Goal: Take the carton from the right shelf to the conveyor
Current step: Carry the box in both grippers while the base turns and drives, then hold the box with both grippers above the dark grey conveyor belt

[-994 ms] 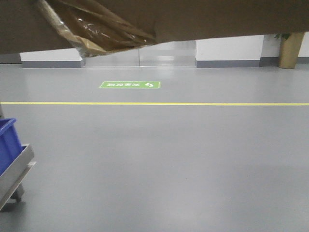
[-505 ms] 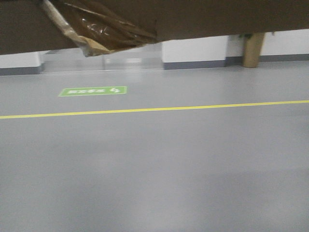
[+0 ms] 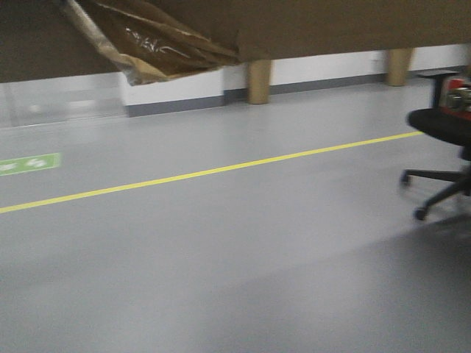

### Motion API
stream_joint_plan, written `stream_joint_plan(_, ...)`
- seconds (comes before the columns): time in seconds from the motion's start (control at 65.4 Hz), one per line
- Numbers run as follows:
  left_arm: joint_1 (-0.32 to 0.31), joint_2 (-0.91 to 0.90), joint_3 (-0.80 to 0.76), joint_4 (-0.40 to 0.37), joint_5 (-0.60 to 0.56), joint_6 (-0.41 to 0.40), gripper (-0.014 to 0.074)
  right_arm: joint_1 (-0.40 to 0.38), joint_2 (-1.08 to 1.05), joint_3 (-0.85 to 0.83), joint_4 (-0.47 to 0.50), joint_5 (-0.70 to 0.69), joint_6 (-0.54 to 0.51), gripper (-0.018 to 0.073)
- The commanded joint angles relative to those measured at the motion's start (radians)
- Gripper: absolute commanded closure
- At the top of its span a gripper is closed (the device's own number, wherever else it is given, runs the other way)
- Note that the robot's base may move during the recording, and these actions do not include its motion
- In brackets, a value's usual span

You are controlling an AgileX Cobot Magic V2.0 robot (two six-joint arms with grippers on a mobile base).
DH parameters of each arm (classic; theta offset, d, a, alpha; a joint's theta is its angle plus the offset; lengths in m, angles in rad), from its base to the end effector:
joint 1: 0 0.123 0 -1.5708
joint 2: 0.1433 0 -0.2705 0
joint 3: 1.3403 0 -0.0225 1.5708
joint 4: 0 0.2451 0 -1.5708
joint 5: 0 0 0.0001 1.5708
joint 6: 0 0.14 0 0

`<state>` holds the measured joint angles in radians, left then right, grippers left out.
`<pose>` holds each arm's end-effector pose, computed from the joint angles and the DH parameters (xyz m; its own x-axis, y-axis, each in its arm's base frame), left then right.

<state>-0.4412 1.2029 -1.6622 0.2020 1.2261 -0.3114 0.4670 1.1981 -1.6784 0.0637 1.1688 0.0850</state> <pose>0.2327 -0.0807 0.4475 -0.6158 0.0302 -0.7873 0.1422 0.9871 -0.0734 0.2180 0.1191 0.4581 -0.5556 -0.1575 -0.8164 -0.4342 0.8923 0.1234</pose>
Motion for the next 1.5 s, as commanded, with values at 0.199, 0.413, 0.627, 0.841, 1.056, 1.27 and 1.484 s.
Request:
stream_joint_plan(0.199, -0.001, -0.009, -0.002, 0.149, -0.005, 0.013, 0.0605, -0.004, -0.021, -0.007, -0.025, -0.047, -0.023, 0.0629)
stream_joint_plan(0.413, -0.001, -0.009, -0.002, 0.24, -0.005, 0.013, 0.0605, -0.004, -0.021, -0.007, -0.025, -0.049, -0.023, 0.0629)
stream_joint_plan(0.627, -0.001, -0.009, -0.002, 0.313, -0.005, 0.013, 0.0605, -0.004, -0.021, -0.007, -0.025, -0.049, -0.023, 0.0629)
stream_joint_plan(0.841, -0.001, -0.009, -0.002, 0.328, -0.005, 0.013, 0.0605, -0.004, -0.021, -0.007, -0.023, -0.048, -0.023, 0.0629)
stream_joint_plan(1.056, -0.001, -0.009, -0.002, 0.328, -0.005, 0.013, 0.0605, -0.004, -0.021, -0.007, -0.023, -0.048, -0.023, 0.0629)
stream_joint_plan(1.27, -0.001, -0.009, -0.002, 0.328, -0.005, 0.013, 0.0605, -0.004, -0.021, -0.007, -0.023, -0.048, -0.023, 0.0629)
stream_joint_plan(1.484, -0.001, -0.009, -0.002, 0.328, -0.005, 0.013, 0.0605, -0.004, -0.021, -0.007, -0.023, -0.048, -0.023, 0.0629)
